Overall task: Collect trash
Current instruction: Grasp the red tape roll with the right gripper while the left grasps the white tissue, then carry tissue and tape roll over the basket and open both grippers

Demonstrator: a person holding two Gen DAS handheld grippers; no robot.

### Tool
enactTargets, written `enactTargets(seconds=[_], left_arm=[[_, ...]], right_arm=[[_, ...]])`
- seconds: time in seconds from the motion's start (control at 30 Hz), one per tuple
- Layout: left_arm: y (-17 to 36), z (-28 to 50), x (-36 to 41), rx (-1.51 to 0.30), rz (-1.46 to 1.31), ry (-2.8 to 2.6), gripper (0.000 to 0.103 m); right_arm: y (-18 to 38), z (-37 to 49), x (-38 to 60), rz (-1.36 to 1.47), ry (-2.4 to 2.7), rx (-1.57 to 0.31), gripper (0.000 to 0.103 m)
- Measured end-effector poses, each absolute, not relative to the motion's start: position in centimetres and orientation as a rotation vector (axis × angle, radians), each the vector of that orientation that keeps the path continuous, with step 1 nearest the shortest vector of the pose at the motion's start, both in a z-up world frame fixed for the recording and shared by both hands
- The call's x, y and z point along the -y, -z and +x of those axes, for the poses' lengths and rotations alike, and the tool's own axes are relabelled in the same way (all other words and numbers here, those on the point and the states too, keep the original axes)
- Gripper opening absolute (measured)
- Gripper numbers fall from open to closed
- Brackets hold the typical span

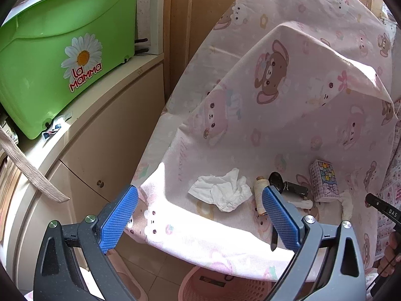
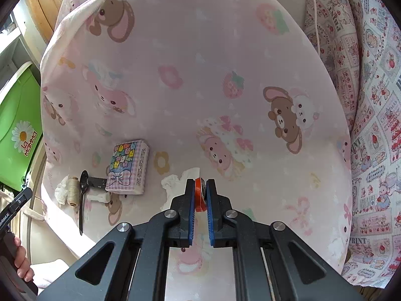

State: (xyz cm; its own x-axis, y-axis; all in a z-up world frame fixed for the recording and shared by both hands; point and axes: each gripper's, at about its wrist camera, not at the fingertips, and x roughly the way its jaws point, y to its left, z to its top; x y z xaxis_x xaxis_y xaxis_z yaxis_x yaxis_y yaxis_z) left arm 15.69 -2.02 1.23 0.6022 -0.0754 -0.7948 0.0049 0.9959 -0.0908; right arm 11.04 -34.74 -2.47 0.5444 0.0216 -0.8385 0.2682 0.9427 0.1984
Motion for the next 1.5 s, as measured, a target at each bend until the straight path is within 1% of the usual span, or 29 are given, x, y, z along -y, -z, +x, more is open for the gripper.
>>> enactTargets(seconds=[0.23, 0.27, 0.3, 0.37, 0.47, 0.53, 0.67, 0.73, 0.8, 0.83, 0.87, 0.9, 0.93, 0.97, 1.0, 1.07, 1.13, 1.27, 1.5], left_arm=[[-0.1, 17.4, 2.8, -0.988, -0.072, 0.078, 0.100], [0.2, 17.8, 2.8, -1.008, -0.088, 0.094, 0.098], [0.6, 18.3, 2.7, -1.040, -0.108, 0.115, 0.095], [1.5, 19.3, 2.4, -1.106, -0.172, 0.159, 0.078], [2.8, 20.5, 2.1, -1.167, -0.253, 0.192, 0.070], [3.2, 21.0, 2.6, -1.177, -0.232, 0.191, 0.070], [4.0, 21.7, 4.1, -1.171, -0.111, 0.108, 0.075], [4.7, 21.7, 4.5, -1.192, -0.101, 0.103, 0.075], [5.1, 21.6, 4.8, -1.201, -0.095, 0.112, 0.073], [5.3, 21.6, 5.0, -1.202, -0.087, 0.108, 0.067], [5.3, 21.6, 5.0, -1.195, -0.071, 0.096, 0.055], [5.3, 21.6, 5.2, -1.182, -0.051, 0.081, 0.045], [5.2, 21.6, 5.2, -1.177, -0.045, 0.080, 0.031], [5.2, 21.7, 5.2, -1.178, -0.059, 0.096, 0.023], [5.1, 21.6, 5.1, -1.179, -0.073, 0.103, 0.019], [4.8, 21.4, 4.8, -1.168, -0.085, 0.099, 0.015], [4.2, 21.1, 4.4, -1.150, -0.092, 0.093, 0.015], [2.4, 19.8, 3.5, -1.095, -0.117, 0.108, 0.014], [-1.3, 16.7, 2.6, -0.937, -0.065, 0.063, 0.015]], right_arm=[[2.1, 10.7, 35.2, 0.324, 0.145, -0.986, 0.009], [2.2, 10.7, 35.3, 0.328, 0.140, -0.991, 0.009], [2.2, 10.8, 35.2, 0.330, 0.132, -0.996, 0.009], [2.2, 10.8, 34.8, 0.321, 0.120, -1.000, 0.009], [2.2, 11.0, 34.2, 0.291, 0.110, -1.004, 0.009], [2.2, 11.0, 34.0, 0.285, 0.108, -1.007, 0.009], [2.3, 11.1, 34.0, 0.294, 0.100, -1.013, 0.009], [2.3, 11.1, 34.0, 0.292, 0.102, -1.013, 0.009], [2.3, 11.2, 34.1, 0.287, 0.108, -1.014, 0.009], [2.3, 11.2, 34.1, 0.287, 0.110, -1.015, 0.009], [2.3, 11.2, 34.2, 0.290, 0.108, -1.015, 0.009], [2.3, 11.2, 34.2, 0.292, 0.106, -1.016, 0.009], [2.2, 11.2, 34.3, 0.290, 0.105, -1.015, 0.009], [2.3, 11.2, 34.2, 0.287, 0.103, -1.015, 0.009], [2.3, 11.2, 34.2, 0.283, 0.102, -1.015, 0.009], [2.3, 11.1, 34.2, 0.279, 0.106, -1.015, 0.009], [2.3, 11.0, 34.3, 0.282, 0.105, -1.015, 0.009], [2.1, 10.8, 34.1, 0.272, 0.101, -1.006, 0.009], [2.2, 10.6, 33.6, 0.264, 0.097, -1.007, 0.009]])
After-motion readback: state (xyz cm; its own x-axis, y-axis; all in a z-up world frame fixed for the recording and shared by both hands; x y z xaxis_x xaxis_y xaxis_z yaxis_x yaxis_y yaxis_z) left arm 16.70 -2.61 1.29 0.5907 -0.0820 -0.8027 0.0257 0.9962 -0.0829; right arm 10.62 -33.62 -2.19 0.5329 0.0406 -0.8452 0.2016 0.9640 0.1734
